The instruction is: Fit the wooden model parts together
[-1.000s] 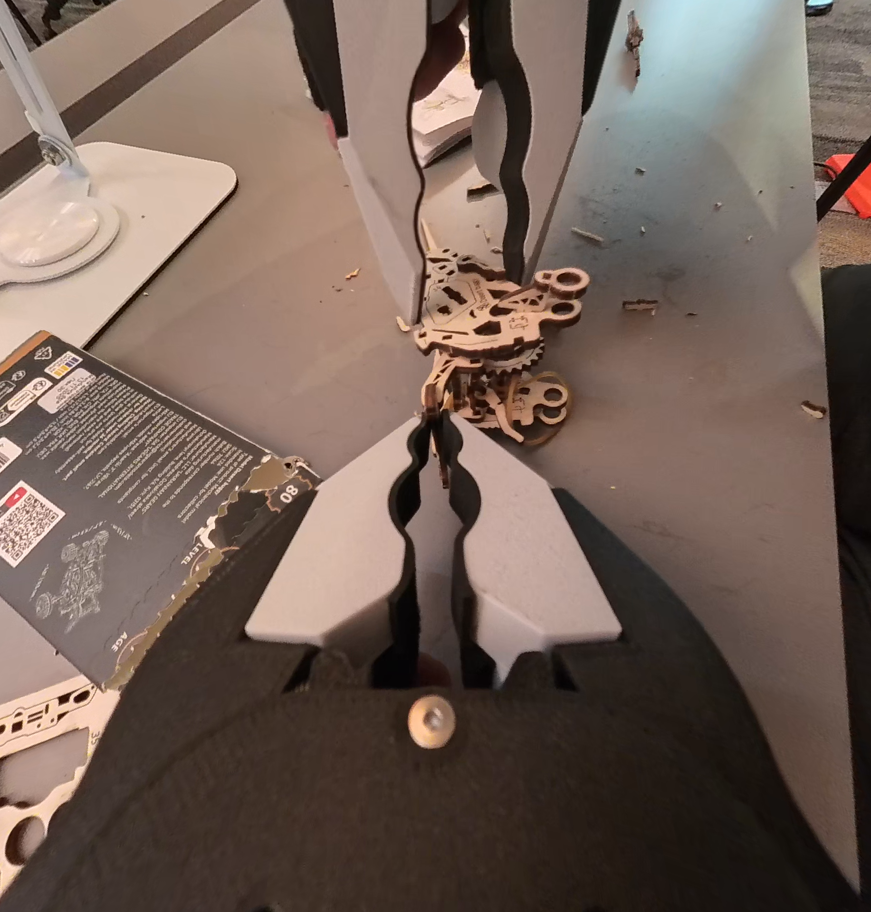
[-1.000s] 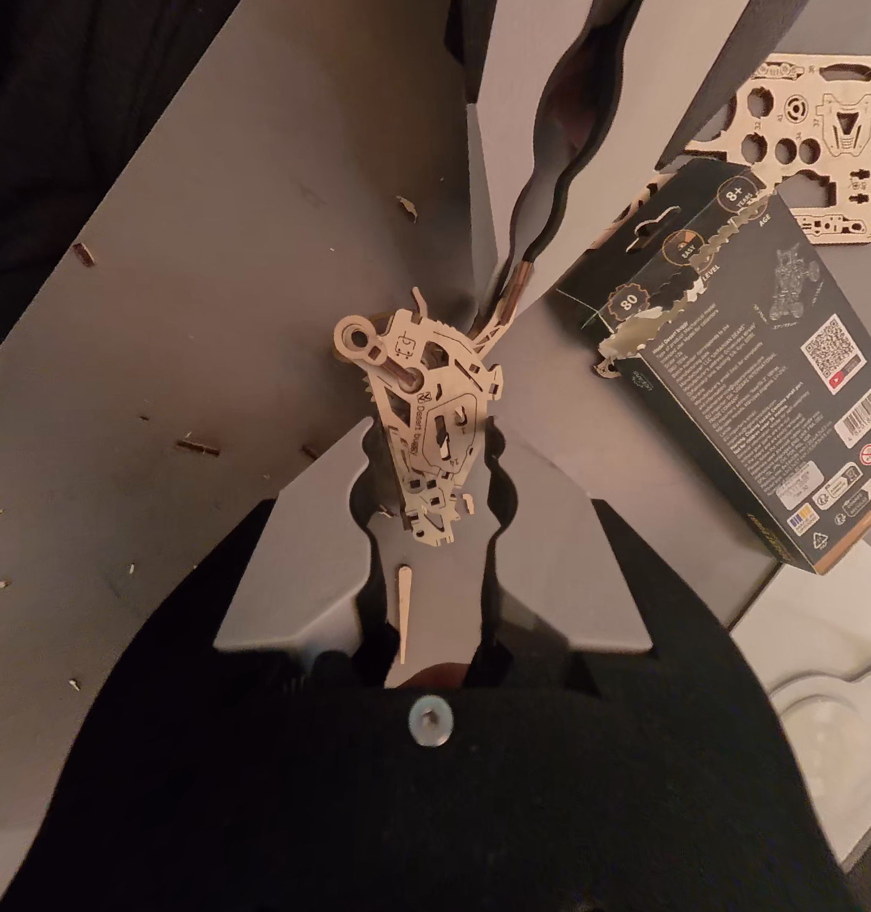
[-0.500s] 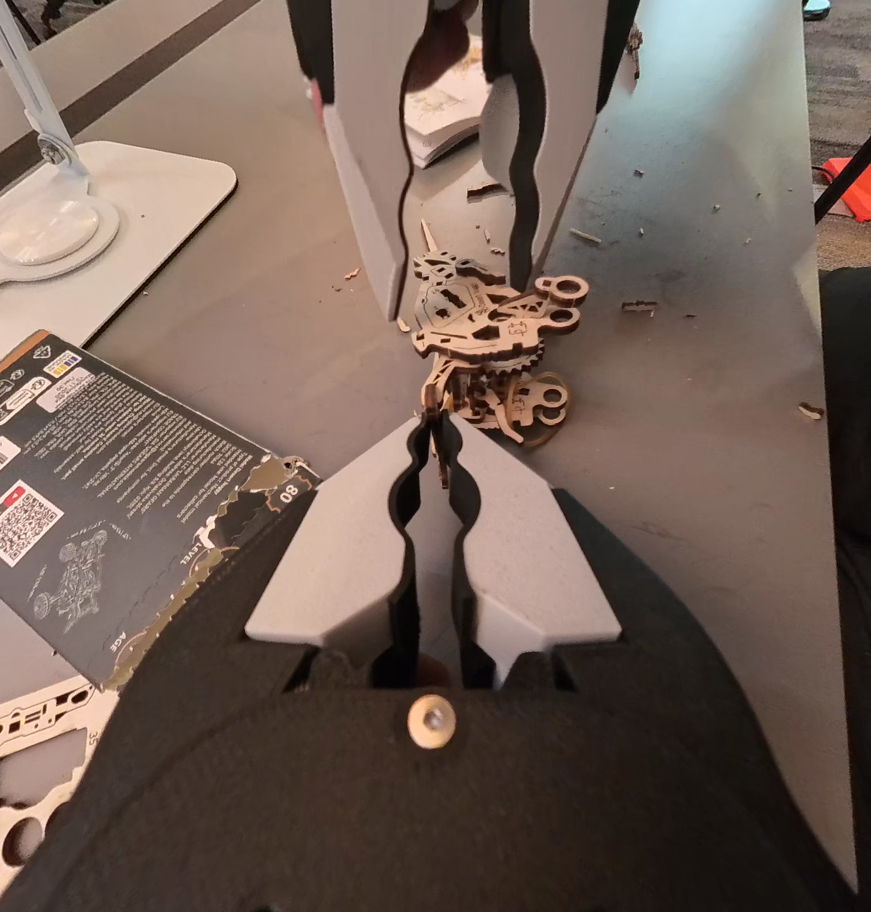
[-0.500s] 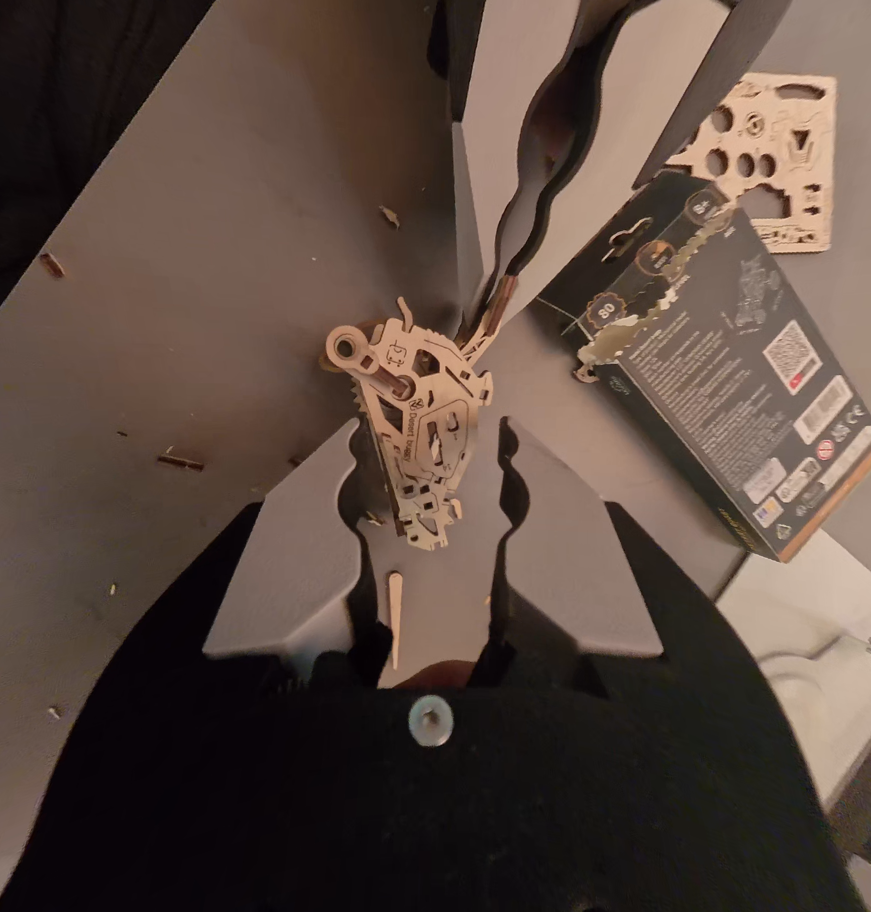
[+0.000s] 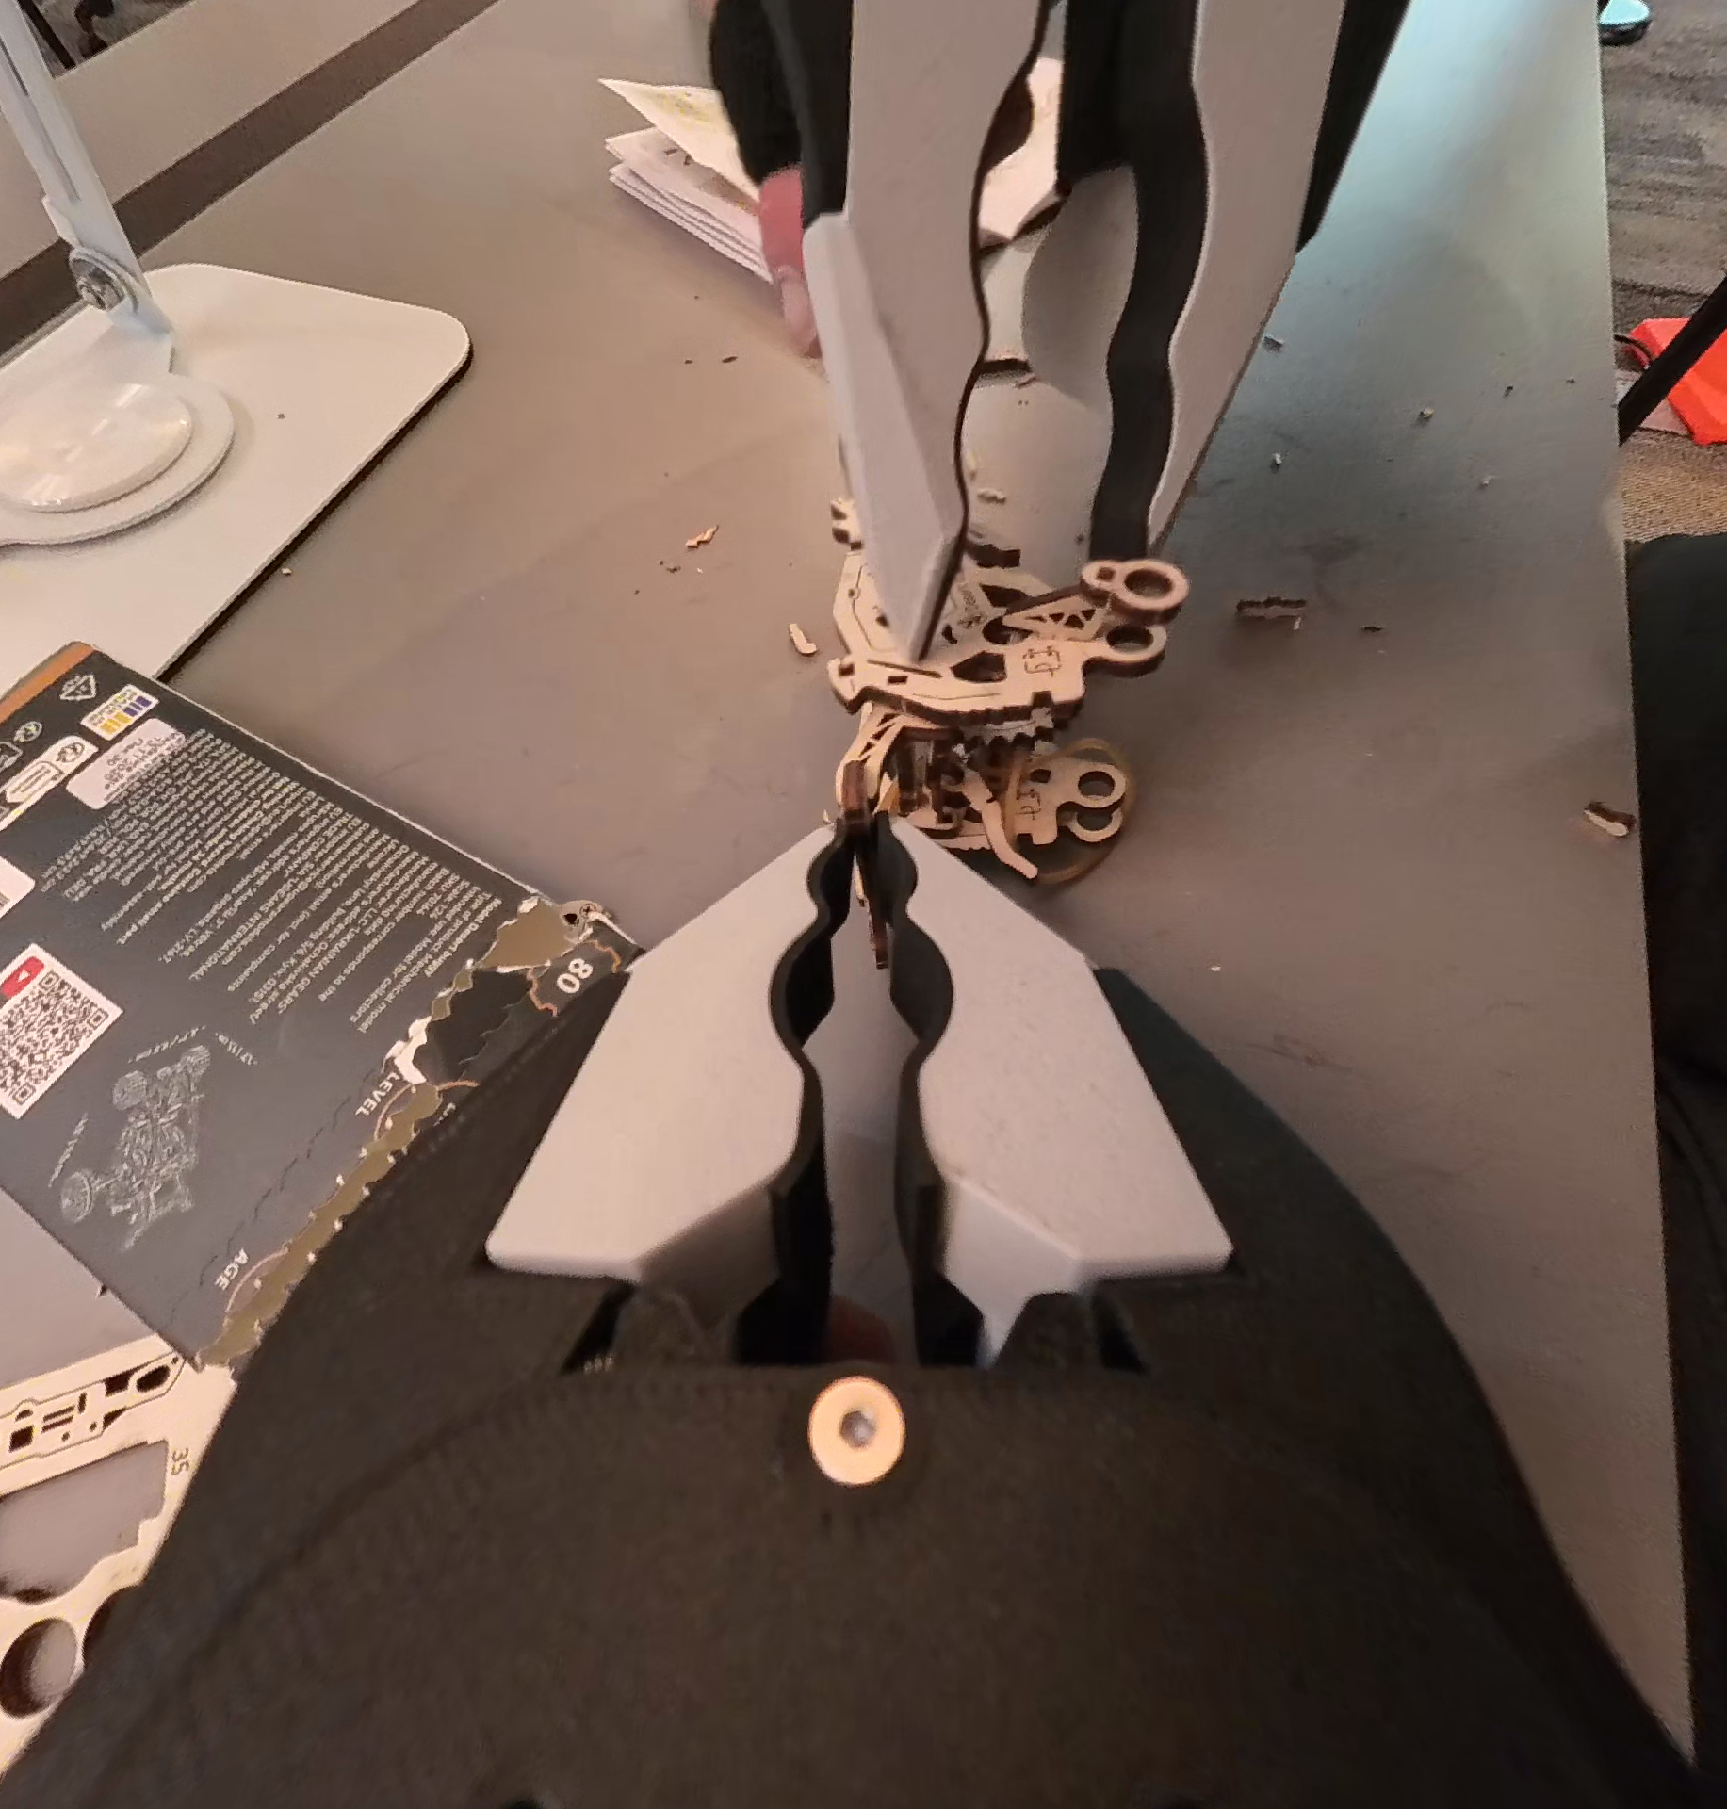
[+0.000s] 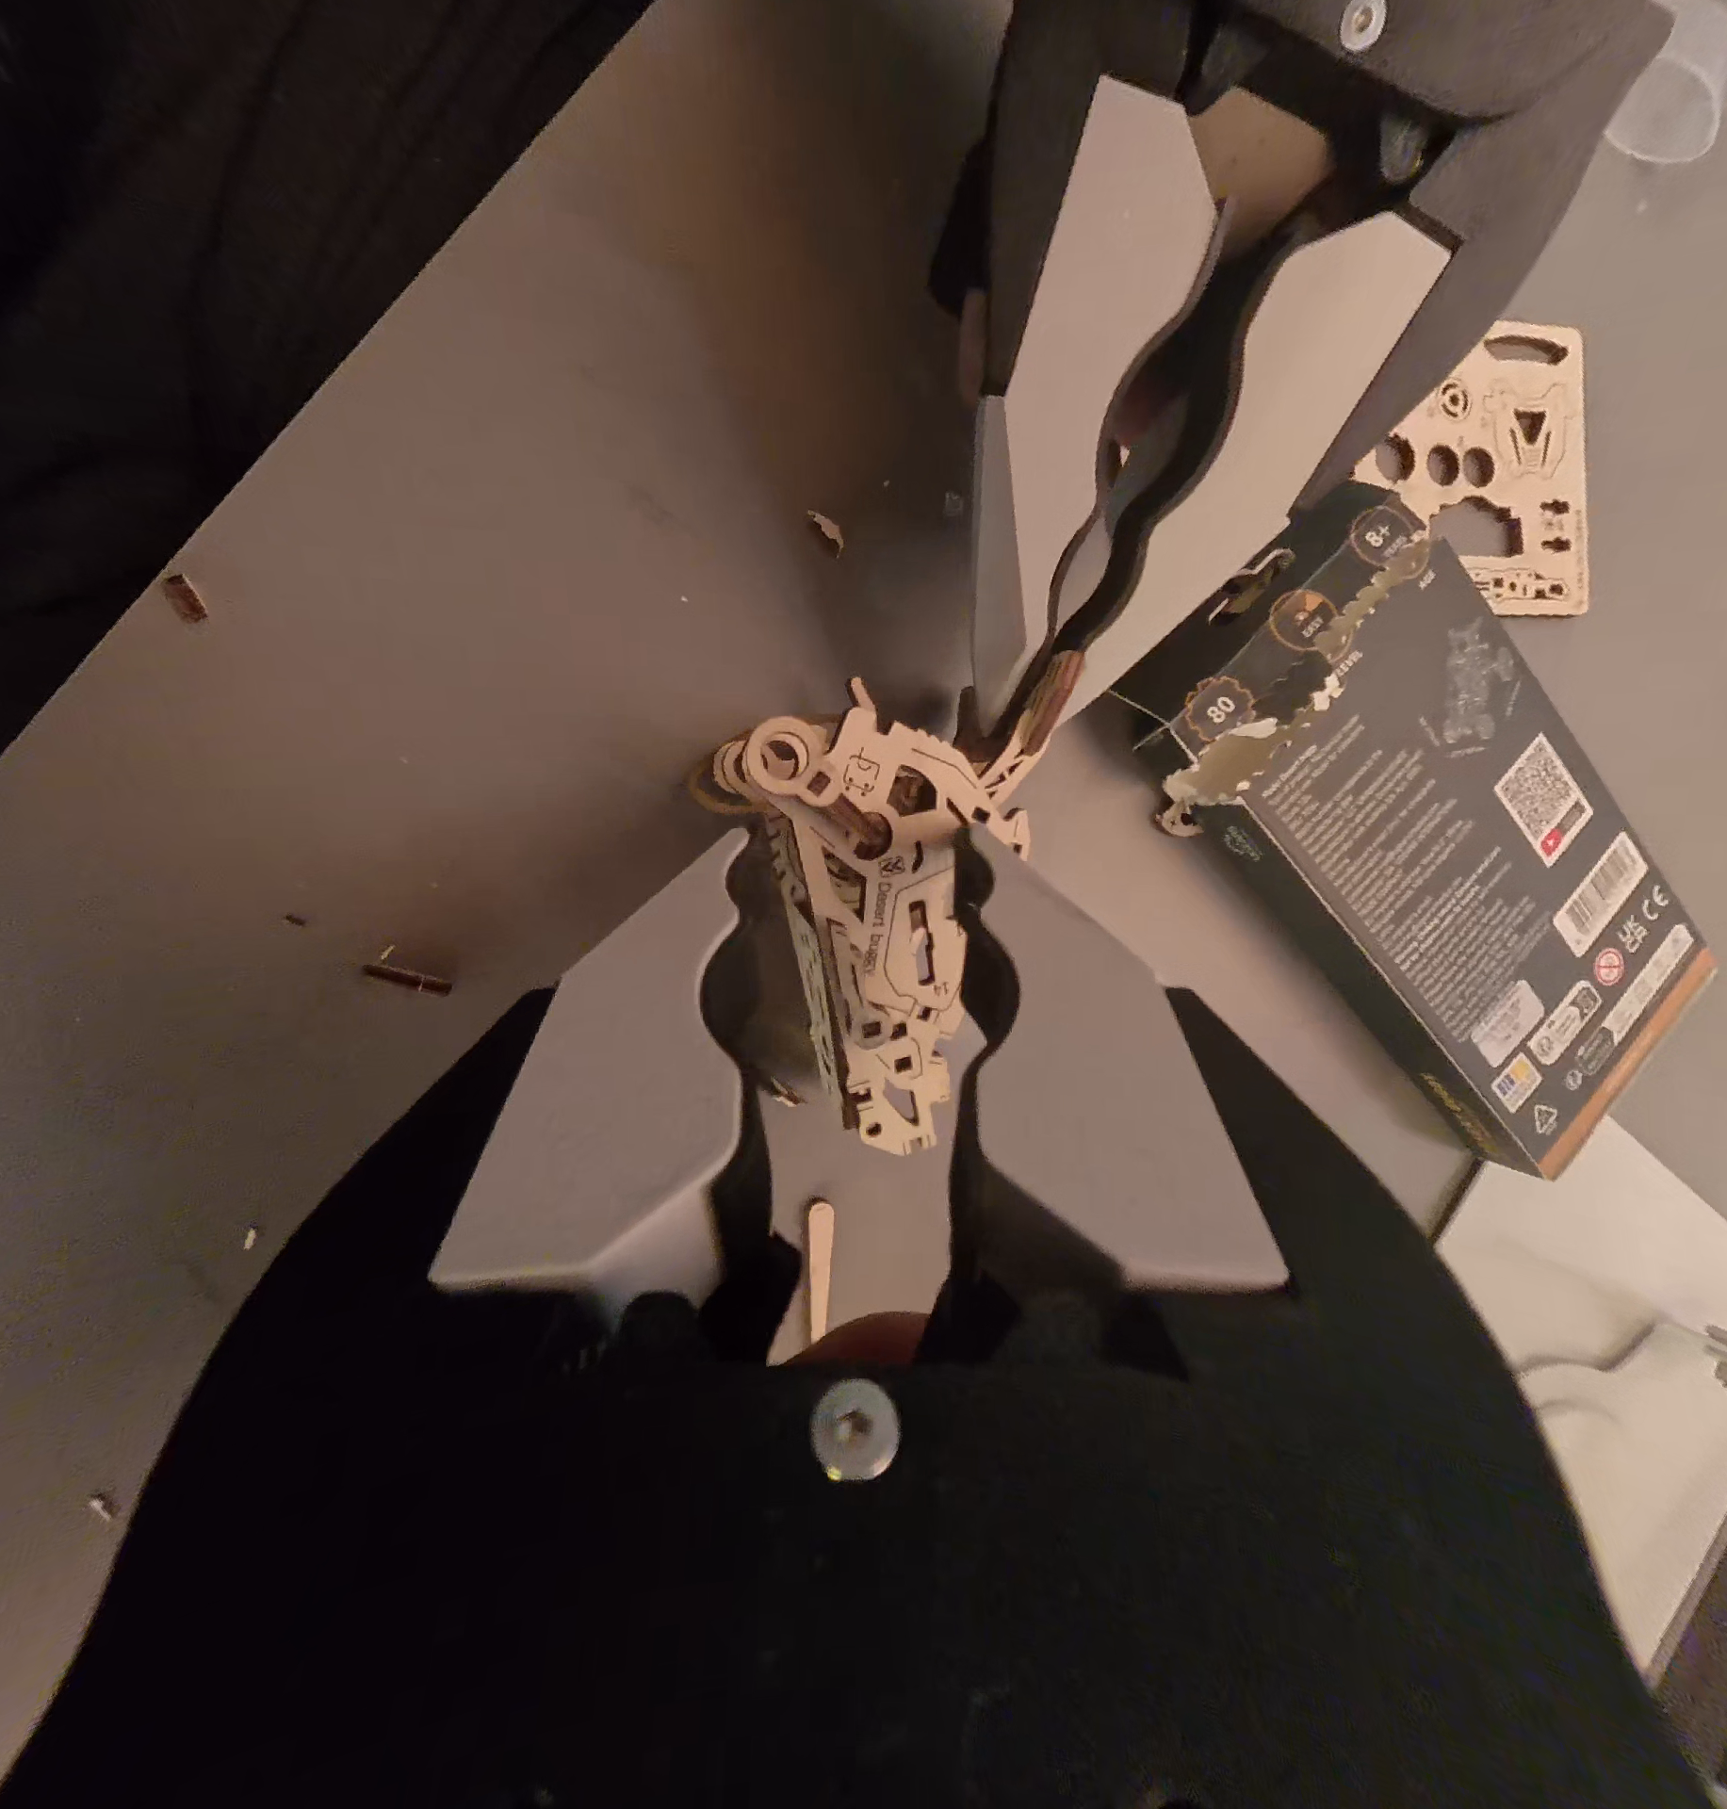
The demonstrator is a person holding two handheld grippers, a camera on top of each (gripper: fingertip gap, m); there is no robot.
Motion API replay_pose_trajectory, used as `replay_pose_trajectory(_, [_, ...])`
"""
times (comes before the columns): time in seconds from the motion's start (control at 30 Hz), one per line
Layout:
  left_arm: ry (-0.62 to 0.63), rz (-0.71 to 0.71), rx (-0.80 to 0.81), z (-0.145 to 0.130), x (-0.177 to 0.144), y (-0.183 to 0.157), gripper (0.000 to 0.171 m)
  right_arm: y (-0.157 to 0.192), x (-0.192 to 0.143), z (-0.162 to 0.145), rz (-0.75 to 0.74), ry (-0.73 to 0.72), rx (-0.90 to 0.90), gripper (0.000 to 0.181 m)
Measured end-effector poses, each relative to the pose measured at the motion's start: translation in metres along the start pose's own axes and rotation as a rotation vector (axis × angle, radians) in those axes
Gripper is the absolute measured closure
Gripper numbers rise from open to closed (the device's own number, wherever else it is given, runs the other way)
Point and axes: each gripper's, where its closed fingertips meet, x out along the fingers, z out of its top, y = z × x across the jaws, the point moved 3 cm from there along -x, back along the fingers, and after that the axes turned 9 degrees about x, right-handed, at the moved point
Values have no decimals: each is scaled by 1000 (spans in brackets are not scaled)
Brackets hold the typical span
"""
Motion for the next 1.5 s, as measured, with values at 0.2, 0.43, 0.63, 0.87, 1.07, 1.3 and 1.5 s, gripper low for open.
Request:
replay_pose_trajectory(0.2, [5,-3,-5,-1,1,0,170,4,-1,-1,-1,-10,-17,149])
replay_pose_trajectory(0.43, [1,3,-18,-1,0,2,170,6,-6,3,-11,-32,-7,147])
replay_pose_trajectory(0.63, [1,4,-15,-1,0,2,170,10,-4,-1,-12,-37,24,149])
replay_pose_trajectory(0.87, [0,3,-11,-1,0,2,170,0,-16,-7,-72,-65,119,138])
replay_pose_trajectory(1.07, [-1,3,-6,0,0,1,170,2,-8,-11,-134,-71,196,131])
replay_pose_trajectory(1.3, [0,-8,4,0,0,-2,170,4,5,-21,-175,-28,150,130])
replay_pose_trajectory(1.5, [1,-8,-3,0,1,-1,170,6,-6,-15,-233,-55,95,138])
